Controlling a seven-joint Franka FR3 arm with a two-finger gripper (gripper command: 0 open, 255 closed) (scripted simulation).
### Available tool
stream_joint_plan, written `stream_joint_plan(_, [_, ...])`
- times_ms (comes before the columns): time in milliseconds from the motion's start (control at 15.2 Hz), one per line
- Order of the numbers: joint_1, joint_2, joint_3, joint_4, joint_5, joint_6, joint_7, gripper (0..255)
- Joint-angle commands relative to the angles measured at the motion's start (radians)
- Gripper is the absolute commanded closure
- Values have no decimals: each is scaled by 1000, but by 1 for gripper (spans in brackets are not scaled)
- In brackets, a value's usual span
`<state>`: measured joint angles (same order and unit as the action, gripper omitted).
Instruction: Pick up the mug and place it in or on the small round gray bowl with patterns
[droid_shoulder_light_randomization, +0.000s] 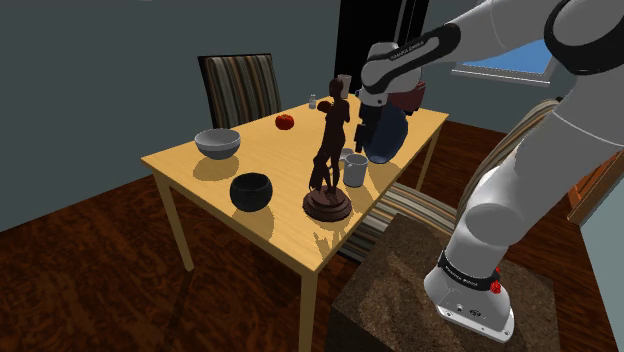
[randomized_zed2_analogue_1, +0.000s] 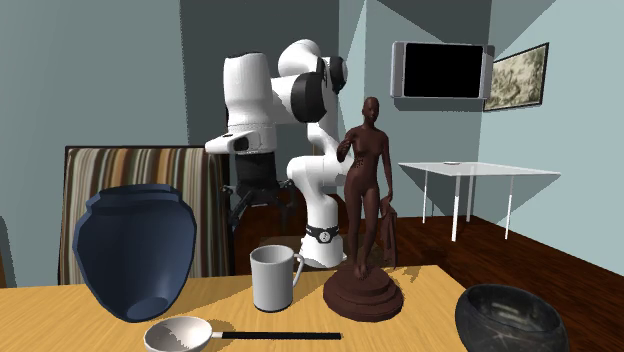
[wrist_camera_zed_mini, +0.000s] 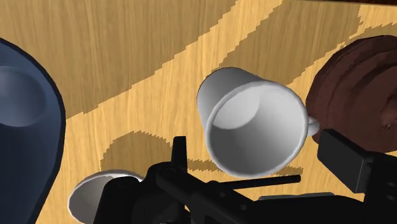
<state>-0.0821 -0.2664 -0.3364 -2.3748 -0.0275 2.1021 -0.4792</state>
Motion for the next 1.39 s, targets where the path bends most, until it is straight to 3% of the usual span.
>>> stream_joint_plan(0, [1, 76, -25, 16, 25, 54, -41, 0])
stream_joint_plan(594, [5, 168, -39, -26, 66, 179, -82, 0])
stream_joint_plan(1122, [5, 168, -39, -26, 66, 179, -82, 0])
stream_joint_plan(1188, [5, 168, -39, -26, 66, 179, -82, 255])
stream_joint_plan(1320, [5, 168, -39, -26, 66, 179, -82, 255])
